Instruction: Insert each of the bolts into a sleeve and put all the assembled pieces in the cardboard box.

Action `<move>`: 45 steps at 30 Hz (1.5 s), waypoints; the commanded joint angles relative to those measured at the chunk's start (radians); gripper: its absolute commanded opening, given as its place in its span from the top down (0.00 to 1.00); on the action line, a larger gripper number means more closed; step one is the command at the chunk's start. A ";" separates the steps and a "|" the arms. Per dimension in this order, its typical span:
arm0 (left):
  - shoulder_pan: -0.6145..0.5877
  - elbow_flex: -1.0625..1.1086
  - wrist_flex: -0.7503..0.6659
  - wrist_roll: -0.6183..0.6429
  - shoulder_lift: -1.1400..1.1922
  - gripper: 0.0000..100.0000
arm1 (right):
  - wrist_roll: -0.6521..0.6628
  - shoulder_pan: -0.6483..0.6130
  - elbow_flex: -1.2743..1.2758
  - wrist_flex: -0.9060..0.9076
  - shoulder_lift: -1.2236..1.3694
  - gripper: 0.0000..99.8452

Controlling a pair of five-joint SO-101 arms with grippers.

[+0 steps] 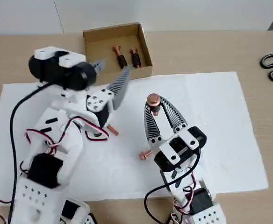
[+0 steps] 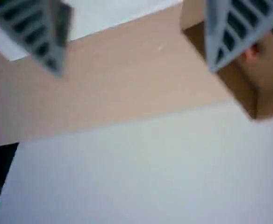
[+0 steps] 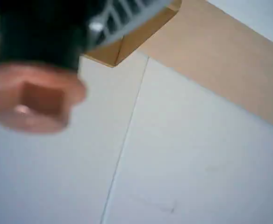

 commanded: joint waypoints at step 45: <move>-0.272 1.030 0.075 -0.170 -0.832 0.99 | -0.195 0.131 -0.132 0.358 -0.004 1.00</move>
